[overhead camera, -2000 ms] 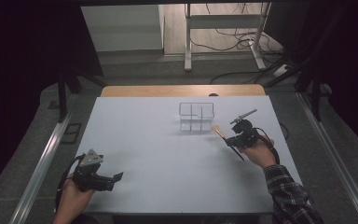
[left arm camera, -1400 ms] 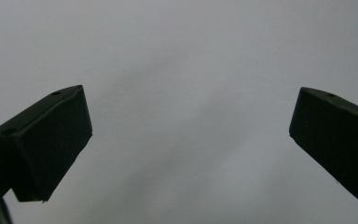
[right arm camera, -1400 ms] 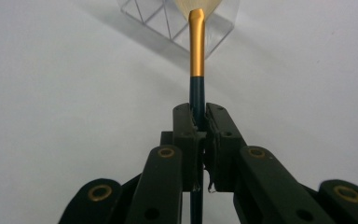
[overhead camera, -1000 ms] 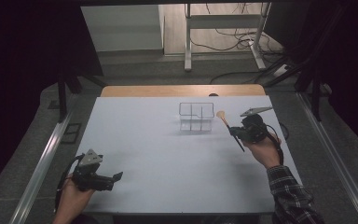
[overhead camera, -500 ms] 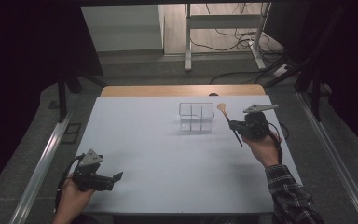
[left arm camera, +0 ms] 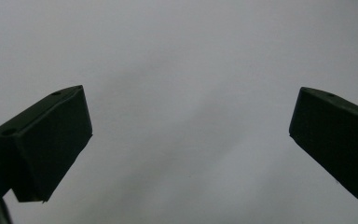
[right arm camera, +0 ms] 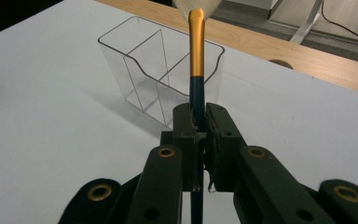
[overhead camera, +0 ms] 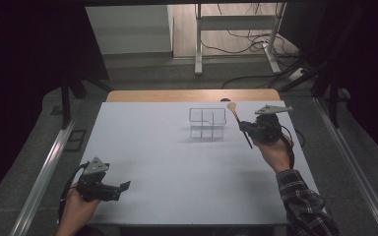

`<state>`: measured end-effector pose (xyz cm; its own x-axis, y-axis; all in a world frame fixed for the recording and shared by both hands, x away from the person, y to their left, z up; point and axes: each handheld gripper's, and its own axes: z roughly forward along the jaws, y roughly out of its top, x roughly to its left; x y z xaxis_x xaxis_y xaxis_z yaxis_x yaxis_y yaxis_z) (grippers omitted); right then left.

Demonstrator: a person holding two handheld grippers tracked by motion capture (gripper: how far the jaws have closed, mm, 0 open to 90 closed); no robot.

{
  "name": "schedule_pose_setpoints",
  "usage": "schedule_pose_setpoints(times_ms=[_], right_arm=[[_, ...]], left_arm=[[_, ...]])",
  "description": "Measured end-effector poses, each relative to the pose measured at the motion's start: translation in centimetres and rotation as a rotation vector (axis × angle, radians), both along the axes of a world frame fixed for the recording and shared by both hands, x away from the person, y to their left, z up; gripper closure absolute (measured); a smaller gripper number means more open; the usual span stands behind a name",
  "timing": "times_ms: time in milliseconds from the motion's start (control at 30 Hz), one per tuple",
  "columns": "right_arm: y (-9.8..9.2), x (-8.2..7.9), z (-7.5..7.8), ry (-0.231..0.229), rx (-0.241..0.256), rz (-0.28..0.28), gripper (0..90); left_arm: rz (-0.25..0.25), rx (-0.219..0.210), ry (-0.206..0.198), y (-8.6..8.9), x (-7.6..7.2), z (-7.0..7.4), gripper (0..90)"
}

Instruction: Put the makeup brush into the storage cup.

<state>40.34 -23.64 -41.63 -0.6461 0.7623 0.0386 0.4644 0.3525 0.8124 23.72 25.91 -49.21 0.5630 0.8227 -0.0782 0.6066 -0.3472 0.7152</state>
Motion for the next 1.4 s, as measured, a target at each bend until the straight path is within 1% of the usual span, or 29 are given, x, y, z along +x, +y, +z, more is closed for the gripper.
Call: schedule_pose_setpoints(times_ms=[33, 67, 267, 433, 567, 667, 967, 1133, 1400], right_arm=[[0.1, 0.1, 0.1, -0.003, 0.004, 0.0, 83.5], [0.1, 0.1, 0.1, -0.003, 0.004, 0.0, 83.5], [0.6, 0.4, 0.2, -0.011, 0.003, 0.004, 83.5], [1.1, 0.8, 0.4, -0.025, 0.011, 0.008, 83.4], [1.5, 1.1, 0.5, -0.032, 0.016, 0.008, 83.5], [1.7, 1.3, 0.6, -0.046, 0.02, 0.007, 83.5], [2.1, 2.0, 0.7, -0.066, 0.041, -0.003, 83.5], [2.2, 2.5, 0.8, -0.078, 0.059, -0.015, 83.4], [2.4, 3.0, 1.0, -0.101, 0.067, -0.023, 83.4]], left_arm=[[-0.001, -0.019, 0.004, 0.0, 0.0, 0.0, 0.0], [-0.001, -0.019, 0.004, 0.0, 0.0, 0.0, 0.0], [-0.01, -0.053, 0.029, 0.1, 0.1, -0.1, 0.0], [-0.02, -0.059, 0.038, 0.0, 0.1, -0.2, 0.0], [-0.023, -0.058, 0.042, 0.0, 0.2, -0.3, 0.0], [-0.024, -0.054, 0.043, 0.0, 0.2, -0.3, 0.0], [-0.024, -0.038, 0.029, -0.1, 0.1, -0.3, 0.0], [-0.027, -0.041, 0.023, -0.1, 0.1, -0.2, 0.0], [-0.028, -0.052, 0.019, -0.1, 0.1, -0.2, 0.0]])
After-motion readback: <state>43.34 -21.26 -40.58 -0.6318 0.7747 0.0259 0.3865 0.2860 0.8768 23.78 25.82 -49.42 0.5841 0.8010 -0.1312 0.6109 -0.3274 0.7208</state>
